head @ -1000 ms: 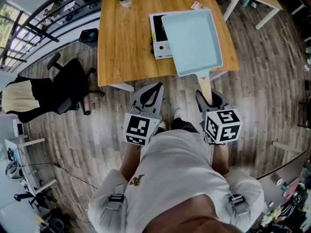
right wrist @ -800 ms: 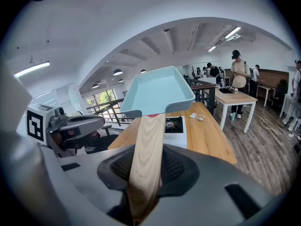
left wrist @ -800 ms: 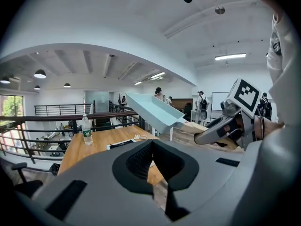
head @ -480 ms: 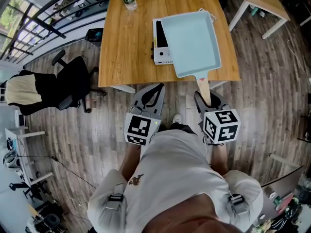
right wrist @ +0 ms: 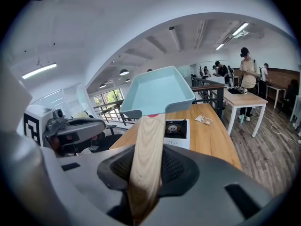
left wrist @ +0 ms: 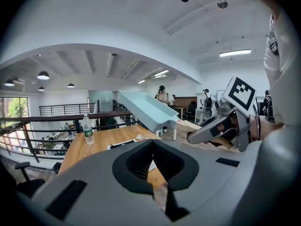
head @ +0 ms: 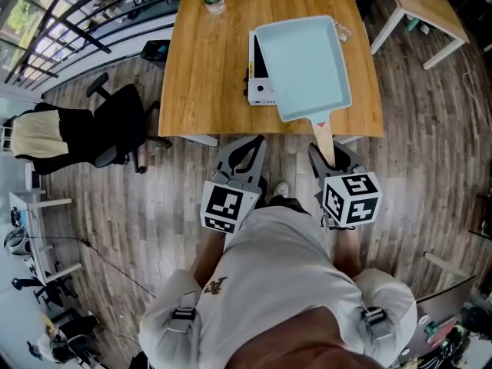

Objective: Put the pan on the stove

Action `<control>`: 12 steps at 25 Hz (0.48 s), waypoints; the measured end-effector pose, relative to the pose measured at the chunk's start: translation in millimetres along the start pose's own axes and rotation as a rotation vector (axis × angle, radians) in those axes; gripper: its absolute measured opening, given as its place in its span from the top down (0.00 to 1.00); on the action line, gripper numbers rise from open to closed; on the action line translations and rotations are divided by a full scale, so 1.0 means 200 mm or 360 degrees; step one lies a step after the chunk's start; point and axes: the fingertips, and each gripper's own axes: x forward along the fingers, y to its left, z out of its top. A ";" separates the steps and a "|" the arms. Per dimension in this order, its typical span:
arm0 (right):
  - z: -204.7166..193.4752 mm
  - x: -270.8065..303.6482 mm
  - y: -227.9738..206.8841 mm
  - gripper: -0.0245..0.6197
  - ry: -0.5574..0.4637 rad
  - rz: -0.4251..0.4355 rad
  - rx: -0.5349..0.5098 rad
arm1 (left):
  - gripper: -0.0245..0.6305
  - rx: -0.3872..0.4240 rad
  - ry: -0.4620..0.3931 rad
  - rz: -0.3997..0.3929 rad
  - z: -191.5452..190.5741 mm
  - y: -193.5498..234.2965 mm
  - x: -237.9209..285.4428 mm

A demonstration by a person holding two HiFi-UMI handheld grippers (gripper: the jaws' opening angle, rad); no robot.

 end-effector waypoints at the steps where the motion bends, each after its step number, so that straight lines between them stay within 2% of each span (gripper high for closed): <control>1: 0.00 0.02 0.00 0.77 0.0004 0.0002 -0.0001 | 0.93 -0.0006 0.0002 -0.0001 -0.01 0.01 0.01; 12: 0.13 0.22 -0.03 0.77 0.0024 -0.0062 0.0028 | 0.93 -0.0014 -0.0006 -0.0101 0.02 0.21 0.20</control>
